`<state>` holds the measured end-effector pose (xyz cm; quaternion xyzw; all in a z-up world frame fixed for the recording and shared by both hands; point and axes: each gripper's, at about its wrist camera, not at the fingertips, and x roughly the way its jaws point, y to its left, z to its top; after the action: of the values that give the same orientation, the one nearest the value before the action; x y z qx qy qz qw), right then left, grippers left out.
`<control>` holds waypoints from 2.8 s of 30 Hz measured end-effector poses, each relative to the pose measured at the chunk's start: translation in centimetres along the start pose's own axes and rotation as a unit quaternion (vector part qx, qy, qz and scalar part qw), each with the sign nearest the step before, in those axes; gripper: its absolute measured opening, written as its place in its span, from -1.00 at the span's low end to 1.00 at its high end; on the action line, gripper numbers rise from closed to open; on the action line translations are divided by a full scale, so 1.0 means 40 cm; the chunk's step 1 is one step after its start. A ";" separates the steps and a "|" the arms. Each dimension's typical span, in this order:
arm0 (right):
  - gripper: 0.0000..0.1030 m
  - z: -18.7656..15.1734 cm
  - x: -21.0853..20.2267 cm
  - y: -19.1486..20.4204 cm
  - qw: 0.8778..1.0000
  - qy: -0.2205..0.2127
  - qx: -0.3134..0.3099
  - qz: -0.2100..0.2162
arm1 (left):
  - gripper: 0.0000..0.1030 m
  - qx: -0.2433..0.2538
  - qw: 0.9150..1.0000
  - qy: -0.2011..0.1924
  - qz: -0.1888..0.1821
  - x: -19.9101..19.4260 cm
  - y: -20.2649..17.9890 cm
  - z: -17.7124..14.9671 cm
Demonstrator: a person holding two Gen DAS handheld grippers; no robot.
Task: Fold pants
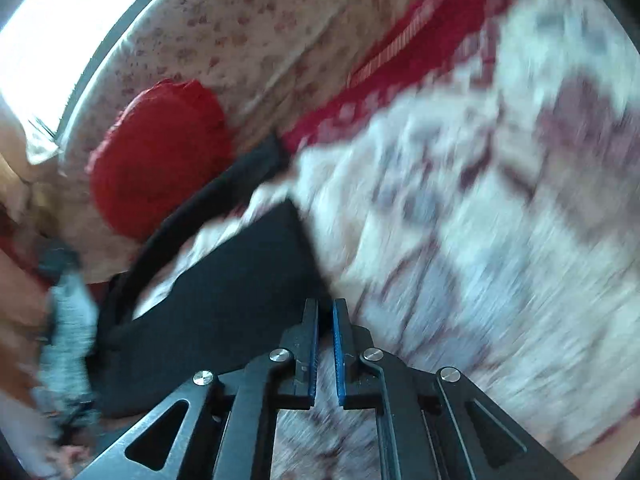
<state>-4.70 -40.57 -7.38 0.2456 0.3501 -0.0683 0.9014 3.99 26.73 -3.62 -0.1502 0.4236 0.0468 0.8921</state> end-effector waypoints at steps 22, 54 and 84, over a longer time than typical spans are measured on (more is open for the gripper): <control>-0.86 0.181 0.182 0.143 0.988 -0.011 0.106 0.114 | -0.25 0.374 0.925 -0.039 -0.049 0.102 -0.408 0.000; -0.56 0.229 0.318 -0.022 0.943 0.042 0.268 0.194 | 0.34 0.158 0.986 -0.056 -0.006 0.253 -0.341 0.119; -0.94 0.242 0.055 0.089 0.963 -0.104 0.123 0.216 | 0.36 0.157 0.986 -0.065 0.000 0.240 -0.341 0.094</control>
<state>3.76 -42.11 -1.29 0.4159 0.1820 0.0607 0.8889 15.77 14.52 -5.66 -0.0052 0.3671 -0.0102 0.9301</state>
